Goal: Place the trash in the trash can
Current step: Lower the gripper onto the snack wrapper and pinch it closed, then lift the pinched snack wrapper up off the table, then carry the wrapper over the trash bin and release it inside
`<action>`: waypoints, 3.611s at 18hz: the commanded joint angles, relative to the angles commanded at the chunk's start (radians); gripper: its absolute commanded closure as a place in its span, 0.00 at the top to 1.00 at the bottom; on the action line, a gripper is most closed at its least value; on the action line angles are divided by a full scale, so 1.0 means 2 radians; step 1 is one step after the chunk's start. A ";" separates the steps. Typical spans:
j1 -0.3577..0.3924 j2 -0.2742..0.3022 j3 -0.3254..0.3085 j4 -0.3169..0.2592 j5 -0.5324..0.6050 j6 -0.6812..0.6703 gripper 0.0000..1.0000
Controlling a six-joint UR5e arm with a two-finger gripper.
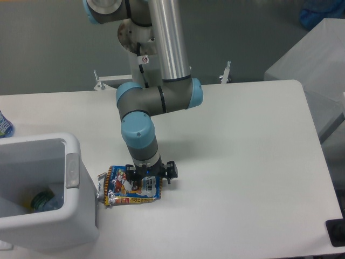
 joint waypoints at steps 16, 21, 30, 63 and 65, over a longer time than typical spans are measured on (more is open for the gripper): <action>0.000 0.006 0.001 -0.002 0.001 0.000 0.28; 0.002 0.019 0.002 -0.002 -0.005 0.002 0.05; 0.039 0.094 0.062 -0.006 -0.085 -0.008 0.01; -0.117 0.209 0.111 -0.009 -0.172 0.116 0.02; -0.117 0.209 0.097 -0.010 -0.171 0.140 0.02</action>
